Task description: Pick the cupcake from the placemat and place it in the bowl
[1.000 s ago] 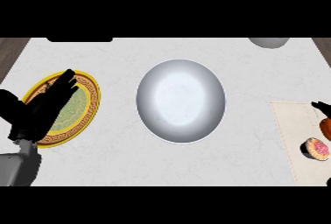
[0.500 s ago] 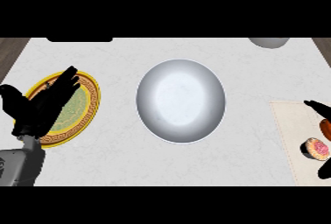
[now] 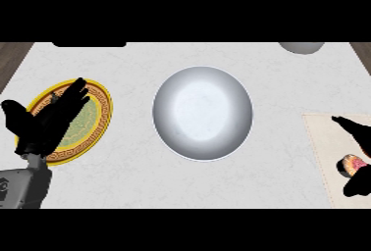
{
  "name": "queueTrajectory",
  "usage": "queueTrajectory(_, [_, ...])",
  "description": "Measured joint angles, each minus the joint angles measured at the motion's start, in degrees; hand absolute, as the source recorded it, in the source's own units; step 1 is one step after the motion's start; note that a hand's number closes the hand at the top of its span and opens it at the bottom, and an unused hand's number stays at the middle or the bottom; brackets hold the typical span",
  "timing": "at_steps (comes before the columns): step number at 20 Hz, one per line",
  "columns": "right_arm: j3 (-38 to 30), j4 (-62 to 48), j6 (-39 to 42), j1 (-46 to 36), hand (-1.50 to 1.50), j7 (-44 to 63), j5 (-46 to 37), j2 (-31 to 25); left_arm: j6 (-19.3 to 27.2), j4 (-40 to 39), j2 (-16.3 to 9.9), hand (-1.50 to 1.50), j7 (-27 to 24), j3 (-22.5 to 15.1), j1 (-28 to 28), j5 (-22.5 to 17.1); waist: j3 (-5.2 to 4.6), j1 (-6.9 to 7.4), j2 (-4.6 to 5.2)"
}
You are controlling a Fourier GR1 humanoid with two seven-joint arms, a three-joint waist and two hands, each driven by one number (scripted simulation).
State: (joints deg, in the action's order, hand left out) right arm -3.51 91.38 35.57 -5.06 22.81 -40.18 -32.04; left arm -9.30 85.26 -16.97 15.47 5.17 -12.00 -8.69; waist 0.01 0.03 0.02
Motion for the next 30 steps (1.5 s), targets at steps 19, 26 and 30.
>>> queueTrajectory(19, [-1.69, -20.11, -11.43, -4.46, 1.50, -16.40, -10.30, 1.81, -2.50, -0.99, 1.61, 0.00, 0.44, 2.50, -1.09, 1.63, -0.31, 0.02, -0.17])
queueTrajectory(26, [-2.75, -21.19, -14.33, -5.19, 1.50, -20.35, -11.79, 2.12, -2.82, 1.08, 2.54, 0.00, 0.41, 2.65, 0.58, 2.04, -0.37, 0.01, -0.22])
queueTrajectory(30, [-3.31, -19.48, -12.15, -6.18, 1.50, -20.72, -11.81, 1.69, -3.03, 0.87, 2.50, 0.00, 1.42, 3.15, -0.65, 1.98, -0.16, -0.04, -0.11])
